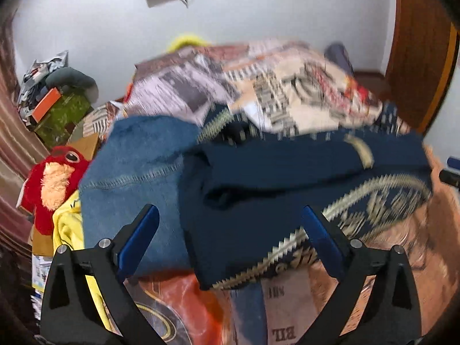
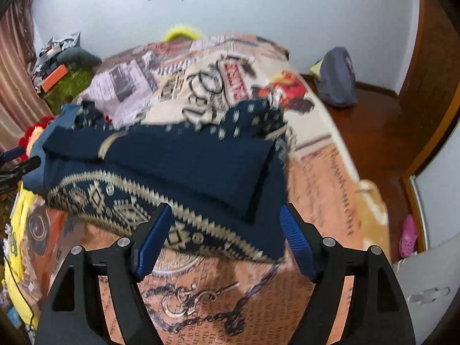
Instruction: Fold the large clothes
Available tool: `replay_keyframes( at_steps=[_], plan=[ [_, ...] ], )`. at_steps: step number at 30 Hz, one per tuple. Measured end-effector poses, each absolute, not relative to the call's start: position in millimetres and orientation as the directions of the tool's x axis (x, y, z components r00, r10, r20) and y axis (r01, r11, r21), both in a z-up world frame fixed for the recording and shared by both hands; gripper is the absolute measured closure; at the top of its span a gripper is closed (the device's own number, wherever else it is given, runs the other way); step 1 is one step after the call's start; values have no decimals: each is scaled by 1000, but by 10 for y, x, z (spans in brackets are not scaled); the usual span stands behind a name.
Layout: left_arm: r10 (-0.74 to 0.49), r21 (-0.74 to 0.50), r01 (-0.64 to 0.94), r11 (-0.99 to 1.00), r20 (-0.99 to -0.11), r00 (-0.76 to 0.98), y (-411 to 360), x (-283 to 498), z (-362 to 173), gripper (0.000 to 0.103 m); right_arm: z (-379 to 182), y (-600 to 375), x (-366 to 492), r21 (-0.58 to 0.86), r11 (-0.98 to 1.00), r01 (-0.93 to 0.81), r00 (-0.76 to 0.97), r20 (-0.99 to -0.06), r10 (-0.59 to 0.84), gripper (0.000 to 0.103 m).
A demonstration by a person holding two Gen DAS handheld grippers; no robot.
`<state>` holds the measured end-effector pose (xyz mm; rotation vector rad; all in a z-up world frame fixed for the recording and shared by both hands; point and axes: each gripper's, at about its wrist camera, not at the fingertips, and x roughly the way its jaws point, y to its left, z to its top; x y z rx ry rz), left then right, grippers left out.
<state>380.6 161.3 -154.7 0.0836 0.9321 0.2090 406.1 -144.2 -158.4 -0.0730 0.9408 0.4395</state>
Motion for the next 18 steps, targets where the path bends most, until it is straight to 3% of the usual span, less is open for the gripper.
replay_keyframes(
  at_steps=[9, 15, 18],
  plan=[
    [290, 259, -134, 957, -800, 525, 1645, 4515, -1949, 3, -1983, -1219, 4579, 80, 929, -362, 457, -854, 251, 29],
    [315, 237, -209, 949, -763, 564, 1842, 5089, -1565, 3, -1705, -1086, 5194, -14, 961, -276, 542, -828, 144, 29],
    [311, 163, -284, 945, -718, 622, 1988, 5093, -1269, 3, -1437, -1161, 5270, 74, 980, -182, 614, -770, 172, 29]
  ],
)
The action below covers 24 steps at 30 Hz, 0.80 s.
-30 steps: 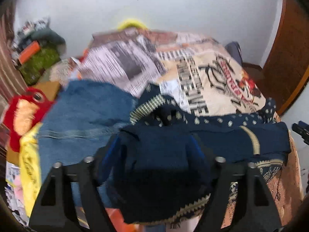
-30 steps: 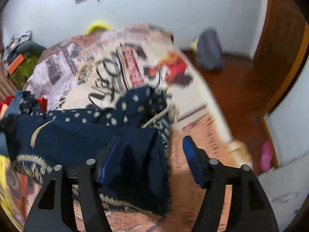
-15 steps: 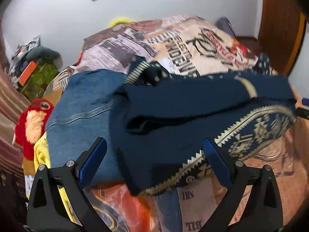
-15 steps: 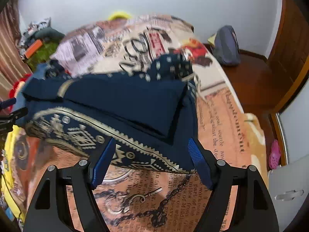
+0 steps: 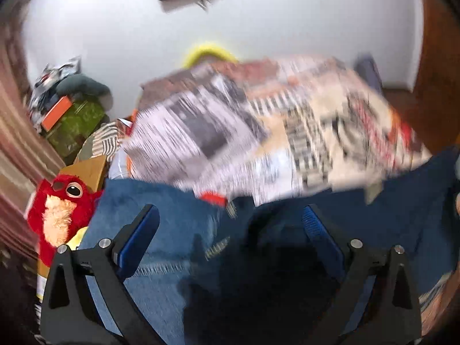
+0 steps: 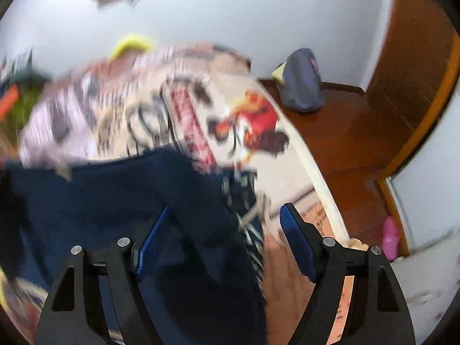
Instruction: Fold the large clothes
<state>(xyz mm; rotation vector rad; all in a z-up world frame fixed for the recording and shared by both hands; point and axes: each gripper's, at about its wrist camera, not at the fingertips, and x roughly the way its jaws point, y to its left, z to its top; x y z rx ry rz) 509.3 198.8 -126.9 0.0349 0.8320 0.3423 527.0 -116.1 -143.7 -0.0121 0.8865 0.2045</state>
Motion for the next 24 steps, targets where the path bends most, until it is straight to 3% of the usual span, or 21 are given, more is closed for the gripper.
replay_keyframes(
  at_steps=[5, 15, 22, 24],
  plan=[
    [236, 59, -281, 958, -718, 654, 2075, 4854, -1139, 3, -1310, -1073, 5062, 164, 959, -229, 613, -742, 273, 29],
    [107, 28, -138, 990, -787, 607, 1724, 4324, -1516, 3, -1558, -495, 4536, 271, 864, -423, 444, -770, 459, 29],
    [103, 27, -139, 990, -808, 580, 1755, 3963, -1892, 3, -1953, -447, 4433, 247, 859, -448, 385, -814, 435, 25],
    [120, 19, -180, 983, -813, 569, 1886, 3855, -1979, 3, -1992, -580, 4391, 257, 865, -431, 394, -809, 436, 19]
  ],
)
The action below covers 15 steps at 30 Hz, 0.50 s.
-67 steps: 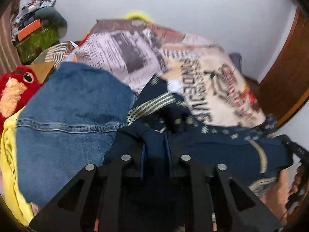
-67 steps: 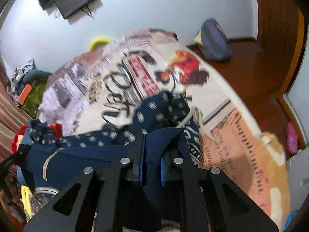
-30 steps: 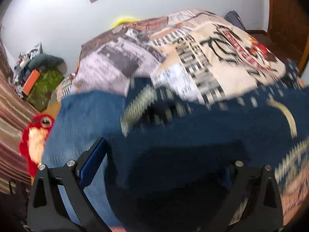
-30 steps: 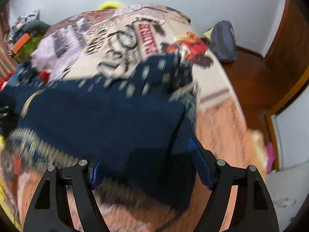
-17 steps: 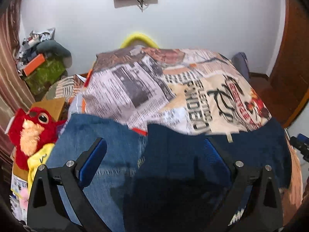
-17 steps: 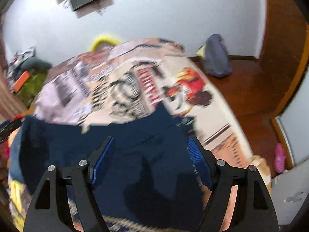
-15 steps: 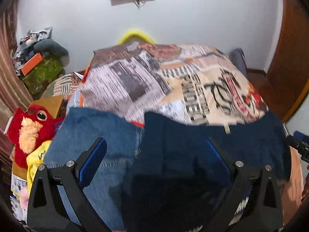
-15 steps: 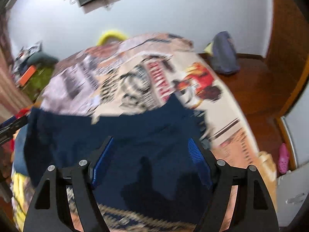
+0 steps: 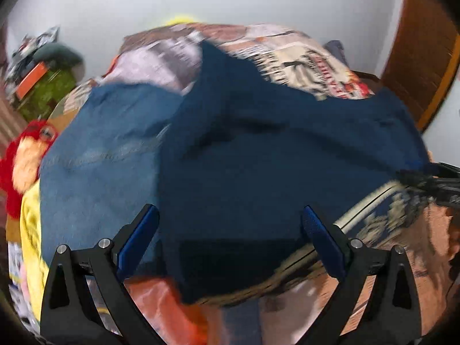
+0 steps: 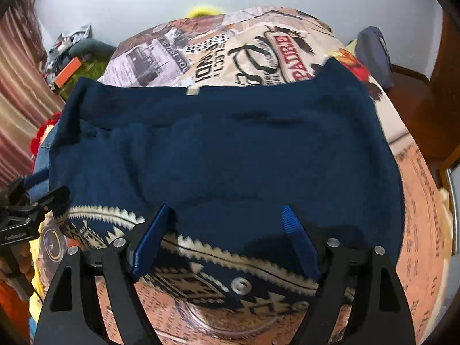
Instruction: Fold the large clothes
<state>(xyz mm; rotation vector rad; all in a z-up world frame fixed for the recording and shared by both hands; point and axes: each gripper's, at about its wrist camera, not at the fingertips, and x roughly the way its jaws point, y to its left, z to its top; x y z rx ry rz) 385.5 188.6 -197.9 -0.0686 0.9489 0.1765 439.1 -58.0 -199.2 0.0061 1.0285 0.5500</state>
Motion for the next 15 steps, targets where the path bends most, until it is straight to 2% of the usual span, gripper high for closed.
replay_keyframes(
  at_steps=[1, 5, 7, 10, 15],
  plan=[
    [123, 3, -211, 977, -820, 559, 1984, 3783, -2039, 3, -1997, -626, 4361, 250, 871, -423, 395, -814, 426, 17],
    [62, -148, -318, 936, -823, 565, 2347, 3457, -2167, 3, -2120, -884, 4265, 206, 895, -395, 397, -841, 369, 16],
    [69, -182, -372, 910, -819, 569, 2431, 3303, -2163, 3, -2159, -1026, 4217, 183, 913, -365, 398, -856, 331, 16],
    [103, -189, -444, 876, -825, 556, 2531, 3102, -2203, 3, -2180, -1269, 4150, 206, 930, -303, 391, -863, 319, 16],
    [26, -347, -574, 742, -840, 542, 2738, 2840, -2449, 3, -2081, -1539, 4036, 229, 944, -236, 411, -857, 310, 16]
  ],
)
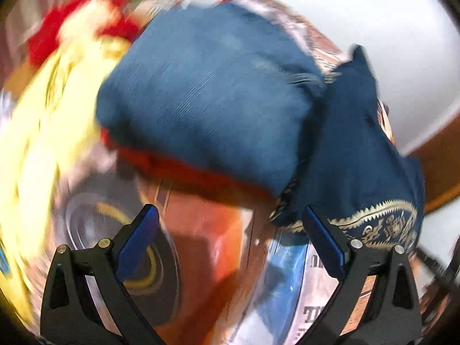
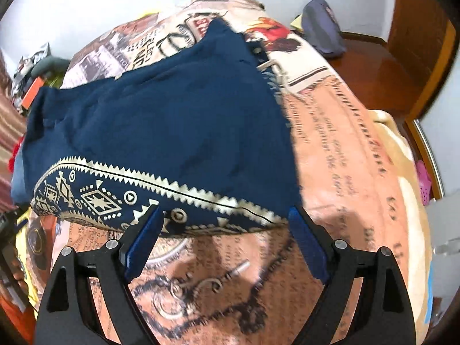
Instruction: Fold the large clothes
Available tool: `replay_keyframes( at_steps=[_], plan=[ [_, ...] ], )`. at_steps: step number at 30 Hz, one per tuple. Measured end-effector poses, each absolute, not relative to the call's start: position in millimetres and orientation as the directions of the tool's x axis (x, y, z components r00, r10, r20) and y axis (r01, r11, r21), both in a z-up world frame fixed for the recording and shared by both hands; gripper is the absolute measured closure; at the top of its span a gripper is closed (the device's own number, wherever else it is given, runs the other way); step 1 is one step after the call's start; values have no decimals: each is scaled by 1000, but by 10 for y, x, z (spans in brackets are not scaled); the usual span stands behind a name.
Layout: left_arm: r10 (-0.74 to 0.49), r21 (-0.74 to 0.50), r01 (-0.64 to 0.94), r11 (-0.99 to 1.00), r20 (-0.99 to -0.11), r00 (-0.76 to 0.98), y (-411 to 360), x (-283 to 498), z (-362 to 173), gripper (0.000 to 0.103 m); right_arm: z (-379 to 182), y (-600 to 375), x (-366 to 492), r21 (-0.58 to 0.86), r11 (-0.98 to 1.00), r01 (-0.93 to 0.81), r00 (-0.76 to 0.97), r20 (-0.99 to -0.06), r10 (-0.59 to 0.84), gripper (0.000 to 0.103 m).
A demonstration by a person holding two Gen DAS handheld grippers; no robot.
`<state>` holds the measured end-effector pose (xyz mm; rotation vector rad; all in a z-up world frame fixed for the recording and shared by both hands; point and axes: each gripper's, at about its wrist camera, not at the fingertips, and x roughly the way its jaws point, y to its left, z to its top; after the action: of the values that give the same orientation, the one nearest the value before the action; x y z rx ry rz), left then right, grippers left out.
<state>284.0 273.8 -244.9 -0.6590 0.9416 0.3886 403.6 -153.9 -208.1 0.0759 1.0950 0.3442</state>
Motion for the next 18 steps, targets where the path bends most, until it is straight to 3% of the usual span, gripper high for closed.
replay_keyframes(
  at_steps=[4, 8, 13, 18],
  plan=[
    [-146, -545, -576, 609, -791, 594, 2751, 2741, -2696, 3, -2032, -1578, 3963, 223, 946, -237, 419, -855, 306, 16],
    [-271, -652, -459, 603, -709, 651, 2495, 2847, -2723, 3, -1995, -1531, 3924, 221, 941, -255, 432, -845, 316, 16],
    [-390, -725, -363, 586, -644, 658, 2269, 3166, -2792, 3, -1947, -1402, 3901, 216, 934, -286, 441, -835, 328, 16],
    [-420, -746, -369, 555, -634, 649, 2236, 3525, -2931, 3, -1971, -1261, 3899, 209, 926, -314, 427, -840, 334, 16]
  ],
)
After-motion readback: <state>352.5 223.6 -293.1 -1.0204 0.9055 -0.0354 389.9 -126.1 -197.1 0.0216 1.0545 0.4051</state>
